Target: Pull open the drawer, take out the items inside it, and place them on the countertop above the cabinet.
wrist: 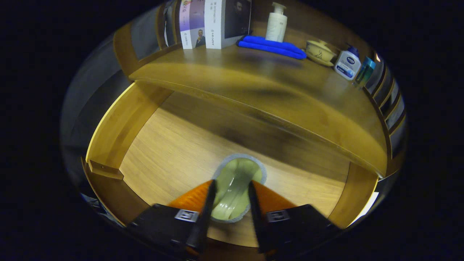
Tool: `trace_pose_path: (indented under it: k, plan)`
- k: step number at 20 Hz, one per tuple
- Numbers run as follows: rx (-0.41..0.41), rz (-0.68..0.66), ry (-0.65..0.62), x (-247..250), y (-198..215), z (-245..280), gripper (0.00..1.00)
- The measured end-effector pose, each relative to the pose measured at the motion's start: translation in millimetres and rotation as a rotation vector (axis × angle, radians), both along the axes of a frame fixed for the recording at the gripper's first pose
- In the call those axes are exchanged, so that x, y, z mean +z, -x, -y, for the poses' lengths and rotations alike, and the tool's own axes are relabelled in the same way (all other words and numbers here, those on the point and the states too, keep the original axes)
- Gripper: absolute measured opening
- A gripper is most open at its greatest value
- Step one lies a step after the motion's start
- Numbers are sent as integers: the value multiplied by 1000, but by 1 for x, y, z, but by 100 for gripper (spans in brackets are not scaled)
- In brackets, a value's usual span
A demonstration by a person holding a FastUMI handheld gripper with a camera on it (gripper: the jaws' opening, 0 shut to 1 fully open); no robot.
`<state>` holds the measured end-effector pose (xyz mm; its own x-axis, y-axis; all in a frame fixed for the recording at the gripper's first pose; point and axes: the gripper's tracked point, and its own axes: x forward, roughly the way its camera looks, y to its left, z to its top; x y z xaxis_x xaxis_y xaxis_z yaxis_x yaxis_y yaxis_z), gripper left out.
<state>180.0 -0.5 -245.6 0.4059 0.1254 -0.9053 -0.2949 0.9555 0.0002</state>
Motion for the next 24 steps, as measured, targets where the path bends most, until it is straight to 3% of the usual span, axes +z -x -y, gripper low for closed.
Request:
trace_pose_path:
  k: [2,3,4,12,17,24]
  plan:
    - [-2,12,-21,3,-2,0,25]
    - [5,30,-36,12,0,0,25]
    - [16,29,-65,11,2,-6,14]
    - [59,114,-150,74,28,-6,14]
    - [54,203,-217,122,21,-4,14]
    - [-94,284,-277,156,-35,22,14]
